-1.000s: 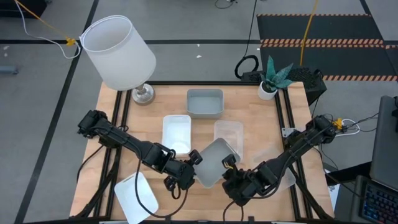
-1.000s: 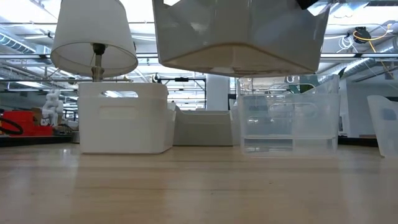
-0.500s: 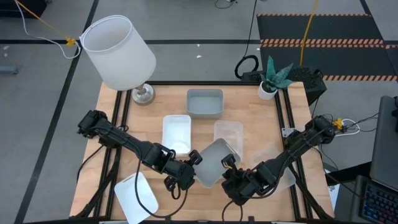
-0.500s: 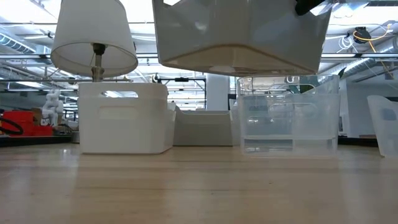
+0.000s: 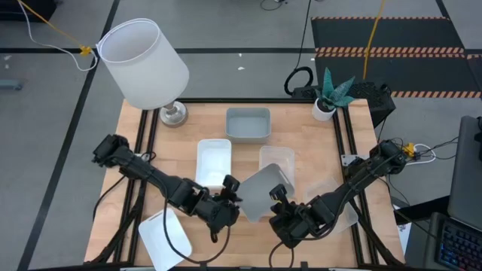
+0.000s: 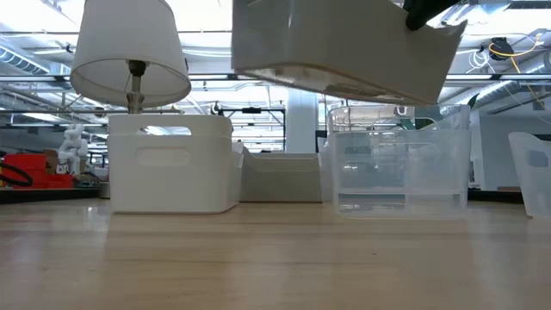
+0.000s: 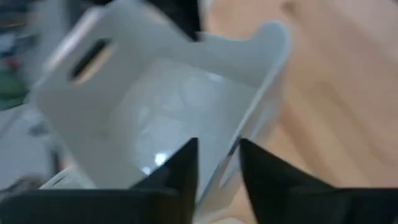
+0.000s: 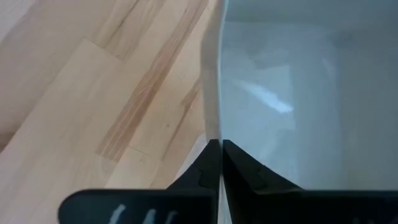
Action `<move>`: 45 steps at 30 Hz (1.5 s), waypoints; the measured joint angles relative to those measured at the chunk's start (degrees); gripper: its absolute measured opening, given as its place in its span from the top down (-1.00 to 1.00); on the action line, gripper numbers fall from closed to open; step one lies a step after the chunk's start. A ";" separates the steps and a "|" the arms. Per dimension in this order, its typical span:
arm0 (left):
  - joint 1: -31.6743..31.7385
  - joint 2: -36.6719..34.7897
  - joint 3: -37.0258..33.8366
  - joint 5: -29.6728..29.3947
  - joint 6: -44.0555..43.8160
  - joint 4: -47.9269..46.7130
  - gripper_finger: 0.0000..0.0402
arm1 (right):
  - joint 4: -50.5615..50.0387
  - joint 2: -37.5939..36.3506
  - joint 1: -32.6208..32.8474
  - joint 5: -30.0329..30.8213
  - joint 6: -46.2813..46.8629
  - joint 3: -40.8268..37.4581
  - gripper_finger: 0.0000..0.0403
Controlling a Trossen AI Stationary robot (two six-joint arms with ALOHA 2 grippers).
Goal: Stack baskets by color
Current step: Stack the bottom gray bin on top of the top gray bin
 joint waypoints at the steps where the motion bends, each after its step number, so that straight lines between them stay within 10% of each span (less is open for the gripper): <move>1: -0.67 0.00 0.00 -3.25 -0.88 0.26 0.32 | 0.02 0.00 -0.02 0.02 0.02 0.00 0.99; 6: -4.42 0.00 0.00 -16.90 -4.77 1.94 -0.14 | 0.14 0.00 -0.04 0.69 0.15 0.00 1.00; 13: -8.49 -0.15 0.02 -16.79 -13.02 1.87 -0.43 | -0.02 0.07 -0.23 1.46 -0.28 -0.02 1.00; 31: -21.08 0.92 -1.19 -26.11 -54.17 -4.90 -0.08 | 0.74 -10.63 -10.92 1.90 -0.66 -0.02 1.00; 45: -20.17 7.38 -9.29 -29.44 -61.95 18.33 0.05 | 2.58 -12.02 -30.30 -3.25 -15.77 12.01 1.00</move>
